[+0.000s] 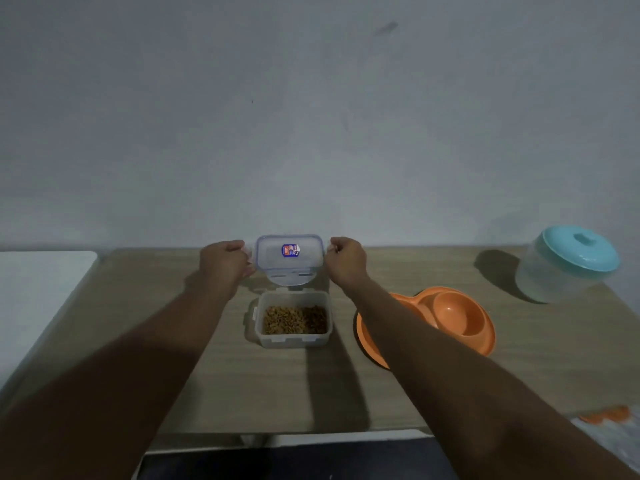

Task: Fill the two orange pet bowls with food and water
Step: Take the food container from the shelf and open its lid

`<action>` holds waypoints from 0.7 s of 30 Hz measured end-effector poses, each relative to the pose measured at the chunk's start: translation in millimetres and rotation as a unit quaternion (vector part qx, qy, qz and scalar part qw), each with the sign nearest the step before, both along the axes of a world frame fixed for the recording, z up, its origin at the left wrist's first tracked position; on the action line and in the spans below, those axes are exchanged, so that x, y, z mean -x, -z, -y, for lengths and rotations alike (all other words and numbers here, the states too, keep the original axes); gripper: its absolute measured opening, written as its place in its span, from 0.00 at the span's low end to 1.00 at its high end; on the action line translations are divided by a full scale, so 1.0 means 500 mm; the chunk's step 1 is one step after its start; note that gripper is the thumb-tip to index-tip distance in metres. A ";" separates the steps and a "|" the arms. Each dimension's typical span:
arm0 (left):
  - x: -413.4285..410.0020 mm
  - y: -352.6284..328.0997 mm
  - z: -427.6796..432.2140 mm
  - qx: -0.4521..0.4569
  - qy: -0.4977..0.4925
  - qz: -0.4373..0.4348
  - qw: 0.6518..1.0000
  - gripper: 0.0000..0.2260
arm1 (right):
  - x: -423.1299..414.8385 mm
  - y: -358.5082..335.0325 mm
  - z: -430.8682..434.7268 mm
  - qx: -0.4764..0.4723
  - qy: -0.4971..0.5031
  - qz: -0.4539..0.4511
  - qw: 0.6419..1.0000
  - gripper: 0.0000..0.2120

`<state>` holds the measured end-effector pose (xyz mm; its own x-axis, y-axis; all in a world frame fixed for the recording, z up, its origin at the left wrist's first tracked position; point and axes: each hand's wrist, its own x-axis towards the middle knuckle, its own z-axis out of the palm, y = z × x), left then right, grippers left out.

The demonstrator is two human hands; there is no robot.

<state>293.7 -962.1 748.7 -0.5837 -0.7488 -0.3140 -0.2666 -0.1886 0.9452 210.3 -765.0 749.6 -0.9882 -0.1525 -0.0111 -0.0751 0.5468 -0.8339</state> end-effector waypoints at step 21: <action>-0.018 0.138 0.021 0.305 0.171 0.212 0.912 0.15 | -0.005 0.098 0.030 -0.157 -0.105 -0.009 0.982 0.08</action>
